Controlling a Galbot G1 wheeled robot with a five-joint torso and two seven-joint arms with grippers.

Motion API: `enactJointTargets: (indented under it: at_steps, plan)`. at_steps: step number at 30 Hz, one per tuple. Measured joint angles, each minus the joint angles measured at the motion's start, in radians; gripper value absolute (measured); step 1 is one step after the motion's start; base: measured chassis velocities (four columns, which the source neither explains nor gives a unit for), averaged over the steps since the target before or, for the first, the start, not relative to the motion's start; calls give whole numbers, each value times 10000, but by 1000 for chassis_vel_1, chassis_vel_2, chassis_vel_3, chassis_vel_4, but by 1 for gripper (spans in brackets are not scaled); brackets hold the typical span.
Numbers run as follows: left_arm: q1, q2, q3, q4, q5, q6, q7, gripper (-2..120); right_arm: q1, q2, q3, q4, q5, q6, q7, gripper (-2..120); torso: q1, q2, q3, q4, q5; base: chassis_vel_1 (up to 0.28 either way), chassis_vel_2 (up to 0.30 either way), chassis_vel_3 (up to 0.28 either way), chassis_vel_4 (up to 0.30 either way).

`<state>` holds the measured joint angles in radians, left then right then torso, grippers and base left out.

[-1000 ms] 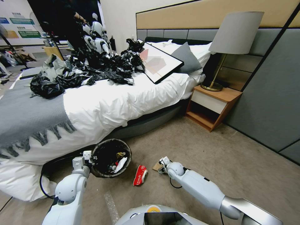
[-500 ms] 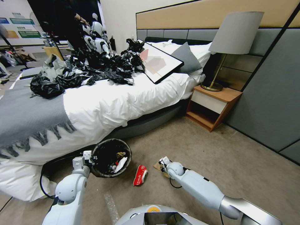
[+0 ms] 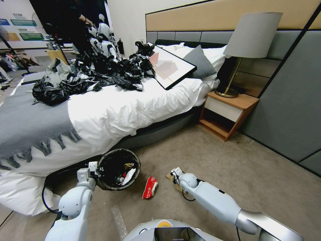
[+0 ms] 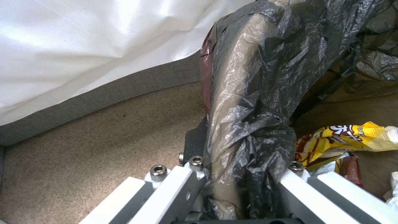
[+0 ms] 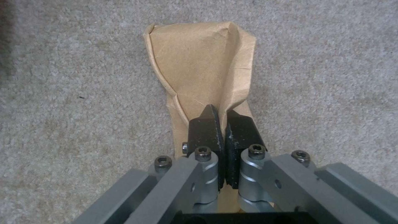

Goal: Pick up the trash bin, then pick up the garbage from the floor and place it into the trash bin.

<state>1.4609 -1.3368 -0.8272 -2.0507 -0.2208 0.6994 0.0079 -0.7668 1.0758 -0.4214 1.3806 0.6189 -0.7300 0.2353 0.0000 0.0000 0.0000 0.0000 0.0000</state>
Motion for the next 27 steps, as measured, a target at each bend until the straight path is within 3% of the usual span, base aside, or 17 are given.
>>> enactJointTargets:
  at_steps: [8,12,19,22,27]
  plan:
    - [-19,0,18,23,17,13,6,0,42,-47,7,97,57,-12,3,0,0,0,0,1,2,0,0,0,0]
    - [-26,58,-5,19,17,49,11,0,-6,-455,299,873,506,-51,205,0,1,-1,0,-2,2,0,0,0,0]
    - [-56,90,0,-73,14,161,16,0,355,-1320,1088,3472,2454,-59,919,0,1,0,1,2,1,0,0,0,0]
    - [-52,84,88,-202,-37,324,-33,0,1155,-1996,1459,5343,4197,2,1590,0,1,1,0,-1,0,0,0,0,0]
    - [1,82,112,-349,-161,355,-58,0,2041,-2411,1499,6503,5604,372,1708,0,0,1,0,-4,-2,0,0,0,0]
